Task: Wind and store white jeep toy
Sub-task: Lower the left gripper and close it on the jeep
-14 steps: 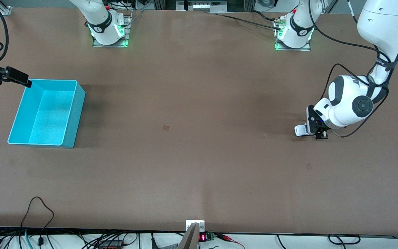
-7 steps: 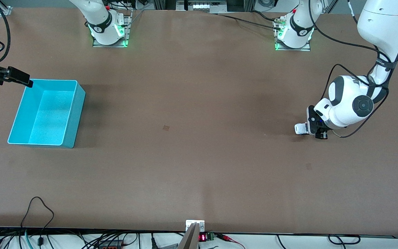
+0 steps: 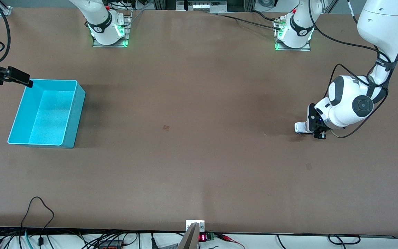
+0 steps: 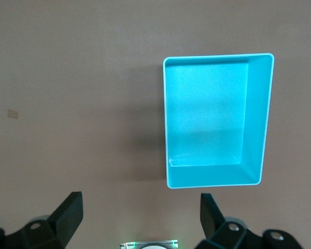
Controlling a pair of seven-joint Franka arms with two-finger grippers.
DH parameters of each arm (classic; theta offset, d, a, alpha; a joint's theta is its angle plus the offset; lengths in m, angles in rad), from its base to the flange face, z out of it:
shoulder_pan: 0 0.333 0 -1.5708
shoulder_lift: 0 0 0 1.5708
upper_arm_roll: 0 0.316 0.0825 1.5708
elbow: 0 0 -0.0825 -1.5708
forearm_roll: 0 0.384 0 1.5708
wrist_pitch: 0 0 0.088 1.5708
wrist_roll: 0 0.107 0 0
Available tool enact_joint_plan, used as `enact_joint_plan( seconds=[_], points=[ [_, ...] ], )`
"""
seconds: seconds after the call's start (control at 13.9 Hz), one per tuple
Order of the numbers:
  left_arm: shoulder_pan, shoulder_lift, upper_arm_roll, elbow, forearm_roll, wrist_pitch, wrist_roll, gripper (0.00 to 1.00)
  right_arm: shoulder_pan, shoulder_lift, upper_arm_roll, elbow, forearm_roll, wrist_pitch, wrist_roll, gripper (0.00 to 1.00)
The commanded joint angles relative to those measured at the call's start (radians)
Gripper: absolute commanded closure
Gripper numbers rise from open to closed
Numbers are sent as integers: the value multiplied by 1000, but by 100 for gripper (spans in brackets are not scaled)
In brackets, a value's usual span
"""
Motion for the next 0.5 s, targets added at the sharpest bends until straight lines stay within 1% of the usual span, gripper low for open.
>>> enact_joint_plan(
  seconds=[0.0, 0.14, 0.22, 0.43],
  points=[
    [8, -23, -7, -17, 21, 8, 14, 91, 7, 1, -4, 7, 3, -12, -6, 0],
    [9, -21, -7, -26, 21, 8, -29, 97, 6, 1, -4, 7, 3, -12, -8, 0],
    [9, -23, -7, -34, 21, 8, -63, 98, 6, 1, -6, 7, 3, -12, -8, 0],
    [9, -24, -7, -37, 21, 8, -81, 100, 3, 1, -4, 7, 3, -12, -8, 0]
  ],
)
